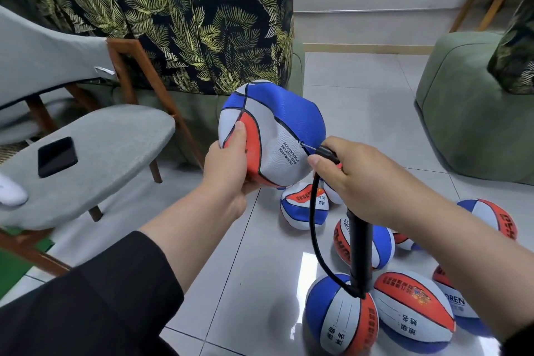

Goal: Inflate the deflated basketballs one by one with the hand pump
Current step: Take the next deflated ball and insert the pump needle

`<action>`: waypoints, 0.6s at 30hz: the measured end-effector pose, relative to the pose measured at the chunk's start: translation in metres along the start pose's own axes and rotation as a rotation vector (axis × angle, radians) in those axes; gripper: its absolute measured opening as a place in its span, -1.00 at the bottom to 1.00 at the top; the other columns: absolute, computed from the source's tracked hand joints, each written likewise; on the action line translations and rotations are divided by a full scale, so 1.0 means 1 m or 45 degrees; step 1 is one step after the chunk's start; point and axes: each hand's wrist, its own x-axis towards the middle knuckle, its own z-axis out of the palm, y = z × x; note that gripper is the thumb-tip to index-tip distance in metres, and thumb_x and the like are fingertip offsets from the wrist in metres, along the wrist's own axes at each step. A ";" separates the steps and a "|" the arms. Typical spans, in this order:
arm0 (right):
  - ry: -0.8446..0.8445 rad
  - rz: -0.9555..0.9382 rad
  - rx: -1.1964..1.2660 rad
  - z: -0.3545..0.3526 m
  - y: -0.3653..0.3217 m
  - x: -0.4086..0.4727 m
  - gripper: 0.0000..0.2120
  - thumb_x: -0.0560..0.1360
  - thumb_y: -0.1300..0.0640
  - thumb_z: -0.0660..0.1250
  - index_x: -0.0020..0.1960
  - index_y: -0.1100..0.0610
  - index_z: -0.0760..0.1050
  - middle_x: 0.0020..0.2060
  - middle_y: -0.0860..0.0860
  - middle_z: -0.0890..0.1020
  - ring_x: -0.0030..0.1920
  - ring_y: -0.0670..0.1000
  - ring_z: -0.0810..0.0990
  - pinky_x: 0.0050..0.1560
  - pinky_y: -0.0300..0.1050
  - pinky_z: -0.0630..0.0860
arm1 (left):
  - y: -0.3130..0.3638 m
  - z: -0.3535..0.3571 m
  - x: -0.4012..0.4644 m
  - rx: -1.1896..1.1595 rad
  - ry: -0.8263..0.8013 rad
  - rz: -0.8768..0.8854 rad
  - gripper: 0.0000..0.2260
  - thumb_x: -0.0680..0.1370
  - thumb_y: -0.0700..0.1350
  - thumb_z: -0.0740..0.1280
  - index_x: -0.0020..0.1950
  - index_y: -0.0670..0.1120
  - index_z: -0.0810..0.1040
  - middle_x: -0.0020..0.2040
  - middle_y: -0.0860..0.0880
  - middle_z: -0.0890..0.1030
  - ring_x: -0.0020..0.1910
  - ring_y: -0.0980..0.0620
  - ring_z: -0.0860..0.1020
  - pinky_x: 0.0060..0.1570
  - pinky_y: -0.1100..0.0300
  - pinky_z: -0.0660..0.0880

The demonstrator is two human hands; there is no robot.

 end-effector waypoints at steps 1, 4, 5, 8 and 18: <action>-0.010 0.014 -0.014 -0.001 0.000 0.000 -0.66 0.67 -0.16 0.13 -0.08 0.08 0.41 -0.33 0.00 0.48 -0.33 0.05 0.42 -0.28 0.00 0.38 | 0.000 0.001 0.001 0.020 0.014 0.032 -0.63 0.63 0.21 0.34 0.32 0.02 0.53 0.16 -0.04 0.69 0.04 -0.13 0.71 -0.37 -0.03 0.65; -0.036 0.037 -0.042 -0.001 0.002 0.000 -0.64 0.67 -0.17 0.11 -0.06 0.10 0.42 -0.28 0.03 0.53 -0.27 0.10 0.48 -0.19 0.05 0.47 | -0.002 0.004 0.003 0.096 0.074 0.158 -0.60 0.60 0.23 0.36 0.34 0.05 0.49 0.18 0.01 0.66 0.10 -0.08 0.68 -0.18 -0.12 0.70; -0.037 0.041 -0.051 -0.001 0.002 0.000 -0.64 0.67 -0.17 0.10 -0.06 0.09 0.42 -0.27 0.04 0.53 -0.26 0.11 0.49 -0.17 0.06 0.48 | -0.003 0.006 0.003 0.118 0.092 0.212 -0.60 0.59 0.24 0.36 0.33 0.06 0.49 0.17 0.04 0.65 0.11 -0.05 0.67 -0.08 -0.14 0.70; -0.033 0.052 -0.064 0.000 0.003 0.000 -0.62 0.68 -0.17 0.10 -0.09 0.11 0.39 -0.29 0.04 0.50 -0.30 0.09 0.44 -0.24 0.04 0.42 | -0.004 0.011 0.000 0.202 0.115 0.342 -0.55 0.48 0.32 0.36 0.27 0.12 0.50 0.12 0.11 0.66 0.11 0.00 0.66 0.11 -0.16 0.64; -0.040 0.109 -0.051 -0.004 0.013 0.004 -0.62 0.69 -0.17 0.08 -0.10 0.11 0.34 -0.32 0.02 0.45 -0.34 0.05 0.39 -0.32 -0.03 0.32 | -0.015 0.029 -0.018 0.290 0.054 0.476 -0.83 0.62 0.17 0.36 0.00 0.09 0.49 -0.03 0.14 0.63 0.00 0.09 0.63 0.13 -0.11 0.62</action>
